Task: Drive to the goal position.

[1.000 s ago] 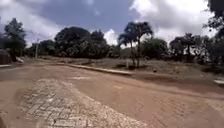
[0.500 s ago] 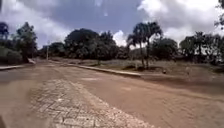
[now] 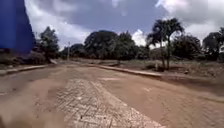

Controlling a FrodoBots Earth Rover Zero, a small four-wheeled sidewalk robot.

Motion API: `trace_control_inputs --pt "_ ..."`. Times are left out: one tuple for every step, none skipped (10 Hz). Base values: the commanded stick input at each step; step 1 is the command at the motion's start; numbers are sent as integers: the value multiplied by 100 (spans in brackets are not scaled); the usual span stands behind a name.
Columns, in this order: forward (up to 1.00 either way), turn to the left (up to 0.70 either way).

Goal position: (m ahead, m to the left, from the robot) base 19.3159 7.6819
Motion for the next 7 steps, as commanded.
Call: trace_control_inputs --pt "0 45" --pt "0 45" --pt "0 45" --pt "0 45" --pt "0 45" --pt "0 45" --pt "0 45"
